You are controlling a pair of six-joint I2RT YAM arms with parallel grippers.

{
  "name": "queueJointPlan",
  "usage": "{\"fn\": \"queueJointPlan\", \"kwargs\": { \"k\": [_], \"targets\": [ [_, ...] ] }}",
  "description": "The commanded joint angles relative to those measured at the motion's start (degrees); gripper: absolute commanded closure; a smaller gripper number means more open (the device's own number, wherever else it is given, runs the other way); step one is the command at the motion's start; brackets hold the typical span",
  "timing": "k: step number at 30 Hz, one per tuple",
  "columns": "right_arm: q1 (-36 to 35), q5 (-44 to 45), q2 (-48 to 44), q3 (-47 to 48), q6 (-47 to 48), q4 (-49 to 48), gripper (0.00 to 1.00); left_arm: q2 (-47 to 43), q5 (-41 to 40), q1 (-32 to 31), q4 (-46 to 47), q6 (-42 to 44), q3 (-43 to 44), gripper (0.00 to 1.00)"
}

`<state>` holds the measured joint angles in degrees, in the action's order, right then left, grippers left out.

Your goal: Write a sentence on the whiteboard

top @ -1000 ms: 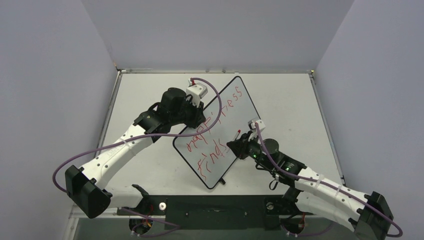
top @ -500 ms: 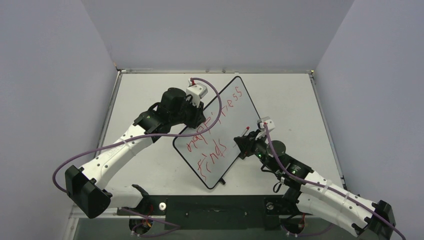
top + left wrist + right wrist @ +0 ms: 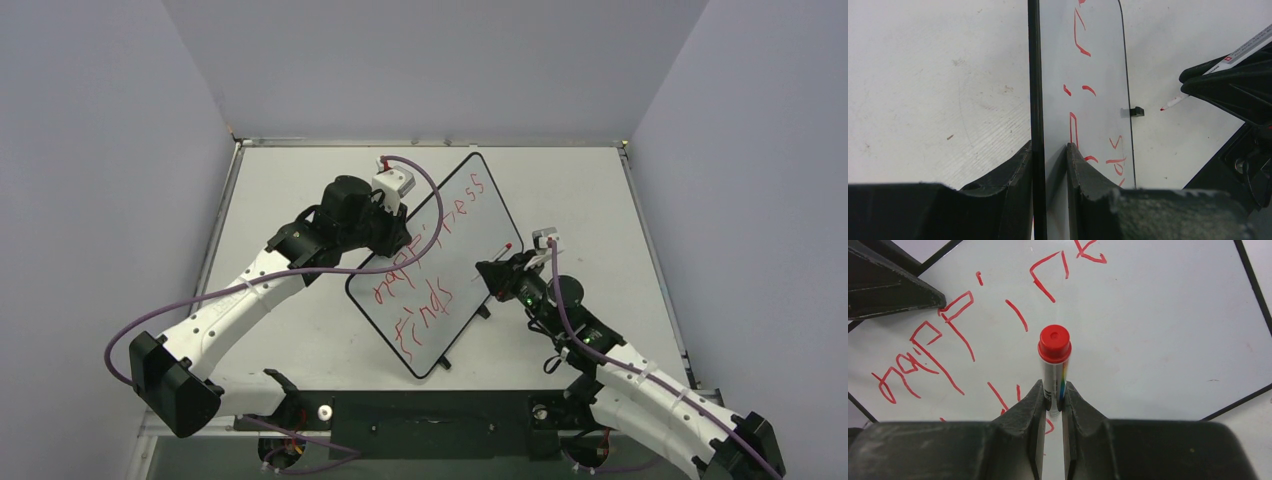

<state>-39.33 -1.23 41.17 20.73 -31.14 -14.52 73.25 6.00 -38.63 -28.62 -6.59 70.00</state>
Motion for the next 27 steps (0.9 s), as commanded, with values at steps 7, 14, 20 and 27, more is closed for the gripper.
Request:
{"fn": "queueJointPlan", "kwargs": {
  "k": [7,14,20,27],
  "targets": [
    [1.7,-5.8,1.6,-1.5,-2.3,-8.6,1.00,-1.9,-3.0,0.1,1.2,4.8,0.1,1.00],
    [3.3,-8.5,4.6,-1.6,-4.3,-13.1,1.00,-2.0,-3.0,0.0,1.2,4.7,0.1,1.00],
    [3.6,-9.4,7.4,-1.0,-5.0,-15.4,1.00,-2.1,-2.9,0.1,1.2,4.7,0.2,1.00],
    [3.6,-10.2,10.8,-0.7,-5.5,-18.3,1.00,-2.2,-3.0,0.0,1.1,4.7,0.1,1.00]
  ]
}}
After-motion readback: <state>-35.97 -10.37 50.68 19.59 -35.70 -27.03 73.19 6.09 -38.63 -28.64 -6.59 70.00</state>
